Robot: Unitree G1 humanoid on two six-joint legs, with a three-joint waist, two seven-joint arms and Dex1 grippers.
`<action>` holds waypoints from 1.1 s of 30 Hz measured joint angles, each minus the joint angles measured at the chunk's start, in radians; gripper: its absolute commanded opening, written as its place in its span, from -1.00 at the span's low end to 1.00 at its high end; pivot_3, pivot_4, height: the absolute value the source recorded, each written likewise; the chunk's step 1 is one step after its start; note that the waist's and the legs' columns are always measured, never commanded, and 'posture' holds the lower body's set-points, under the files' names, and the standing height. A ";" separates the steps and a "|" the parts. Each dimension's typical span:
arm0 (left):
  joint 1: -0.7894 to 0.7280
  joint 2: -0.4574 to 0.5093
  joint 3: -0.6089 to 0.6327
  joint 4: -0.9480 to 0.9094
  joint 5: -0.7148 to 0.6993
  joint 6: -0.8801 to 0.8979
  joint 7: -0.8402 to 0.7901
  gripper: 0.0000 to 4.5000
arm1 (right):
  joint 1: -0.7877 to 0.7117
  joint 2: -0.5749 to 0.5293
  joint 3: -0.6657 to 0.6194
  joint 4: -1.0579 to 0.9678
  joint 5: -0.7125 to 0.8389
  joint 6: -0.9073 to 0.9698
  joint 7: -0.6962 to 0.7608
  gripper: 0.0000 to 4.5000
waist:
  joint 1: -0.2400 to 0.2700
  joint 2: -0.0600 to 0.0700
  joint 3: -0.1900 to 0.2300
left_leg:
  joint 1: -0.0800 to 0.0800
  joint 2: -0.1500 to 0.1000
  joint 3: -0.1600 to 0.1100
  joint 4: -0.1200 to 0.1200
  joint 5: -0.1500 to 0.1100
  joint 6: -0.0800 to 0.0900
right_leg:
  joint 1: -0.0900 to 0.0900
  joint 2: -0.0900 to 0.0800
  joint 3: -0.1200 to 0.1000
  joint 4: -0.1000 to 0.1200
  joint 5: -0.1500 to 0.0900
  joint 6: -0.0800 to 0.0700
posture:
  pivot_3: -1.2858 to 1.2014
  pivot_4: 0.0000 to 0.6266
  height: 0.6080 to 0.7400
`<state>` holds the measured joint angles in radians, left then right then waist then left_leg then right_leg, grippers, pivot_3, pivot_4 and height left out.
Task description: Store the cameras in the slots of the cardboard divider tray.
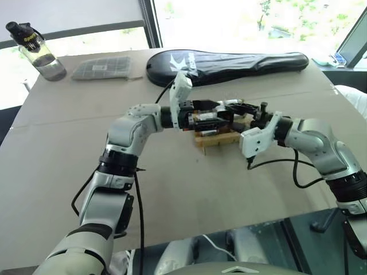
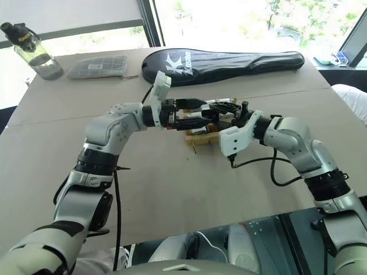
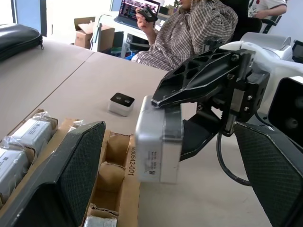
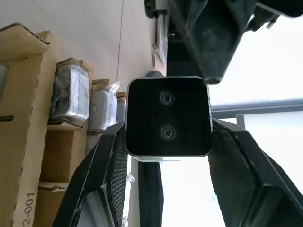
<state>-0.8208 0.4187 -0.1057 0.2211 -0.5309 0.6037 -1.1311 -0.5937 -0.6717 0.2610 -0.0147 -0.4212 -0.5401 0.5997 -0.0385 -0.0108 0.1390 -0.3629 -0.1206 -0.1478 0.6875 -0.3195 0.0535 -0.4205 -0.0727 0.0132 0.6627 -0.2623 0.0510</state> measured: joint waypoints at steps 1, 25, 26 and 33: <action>-0.001 0.000 0.000 0.004 0.001 -0.001 -0.001 1.00 | 0.000 0.000 0.000 0.000 -0.001 -0.009 -0.002 -0.16 | 0.000 0.000 0.000 | 0.000 0.000 0.000 0.000 0.000 0.000 | 0.000 0.000 0.000 0.000 0.000 0.000 | 0.03 -0.52 1.00; -0.022 -0.061 -0.042 0.096 0.042 -0.078 -0.081 -0.67 | 0.168 -0.013 -0.057 -0.182 0.251 0.279 0.133 -0.16 | 0.008 0.000 0.000 | -0.001 0.000 -0.001 0.001 0.000 0.000 | 0.000 0.000 0.000 0.000 0.000 0.000 | 0.03 -0.52 1.00; -0.024 -0.076 -0.059 0.116 0.042 -0.085 -0.087 -0.67 | 0.210 -0.024 -0.078 -0.239 0.327 0.385 0.168 -0.16 | 0.010 0.000 0.000 | -0.002 0.000 -0.001 0.000 0.000 0.000 | 0.001 -0.001 0.000 0.000 0.000 0.000 | 0.03 -0.52 1.00; -0.033 -0.180 -0.162 0.214 0.079 -0.306 -0.108 -0.67 | 0.472 -0.083 -0.317 -0.518 0.754 0.918 0.232 -0.16 | 0.032 0.000 0.000 | -0.001 -0.001 -0.002 0.000 0.000 0.000 | 0.003 -0.001 -0.001 0.000 0.000 0.000 | 0.03 -0.52 1.00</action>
<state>-0.8540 0.2389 -0.2675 0.4353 -0.4519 0.2981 -1.2392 -0.1217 -0.7547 -0.0559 -0.5329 0.3323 0.3784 0.8322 -0.0068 -0.0110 0.1387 -0.3636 -0.1212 -0.1502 0.6871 -0.3197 0.0539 -0.4178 -0.0739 0.0125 0.6629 -0.2622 0.0511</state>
